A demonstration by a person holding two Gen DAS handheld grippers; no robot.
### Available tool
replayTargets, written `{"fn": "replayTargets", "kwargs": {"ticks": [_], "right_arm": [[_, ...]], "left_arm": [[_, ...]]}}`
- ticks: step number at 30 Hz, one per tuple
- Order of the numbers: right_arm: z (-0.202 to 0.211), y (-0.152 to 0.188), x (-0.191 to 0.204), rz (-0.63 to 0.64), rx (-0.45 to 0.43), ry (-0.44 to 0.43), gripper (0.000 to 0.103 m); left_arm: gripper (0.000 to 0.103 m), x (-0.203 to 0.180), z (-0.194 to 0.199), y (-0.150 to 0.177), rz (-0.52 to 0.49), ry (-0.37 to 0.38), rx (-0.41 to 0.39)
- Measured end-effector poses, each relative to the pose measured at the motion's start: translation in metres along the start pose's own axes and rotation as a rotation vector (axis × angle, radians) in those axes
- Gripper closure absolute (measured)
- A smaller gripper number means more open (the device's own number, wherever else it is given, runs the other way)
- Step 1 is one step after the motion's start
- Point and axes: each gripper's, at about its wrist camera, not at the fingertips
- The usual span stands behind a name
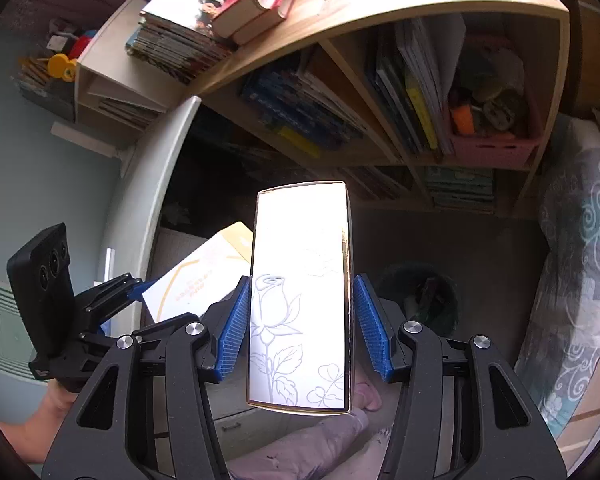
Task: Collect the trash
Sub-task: 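Carry both boxes over the teal wastebasket with both tools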
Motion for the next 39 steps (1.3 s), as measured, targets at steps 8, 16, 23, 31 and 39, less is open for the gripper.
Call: {"fn": "replayTargets", "kwargs": {"ticks": [8,16,23,31,39], "right_arm": [[-0.043,0.015,-0.042,-0.07,0.055,-0.019,0.05],[-0.095,0.022,-0.082,-0.135,0.099,-0.031,0.05],[-0.137,0.026,-0.118,-0.2,0.118,-0.042,0.05],[-0.179,0.034,-0.152,-0.286,0.144,-0.056,0.05],[-0.205,0.034,-0.172,-0.343,0.141,-0.06,0.05]], "left_arm": [[0.04,-0.002,-0.057,0.005,0.014,0.009,0.091],[0.04,0.01,-0.116,0.006,0.053,0.025,0.162],[0.04,0.022,-0.163,0.006,0.061,0.028,0.203],[0.04,0.027,-0.212,0.005,0.05,0.045,0.254],[0.04,0.032,-0.243,0.009,0.029,0.052,0.289]]}}
Point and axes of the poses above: each gripper's, at about its wrist camera, not at the fingertips, and z roughly against the way its jaws point, x to its left, y to its underside, and after that the axes turned 12 degrees about x, right-handed
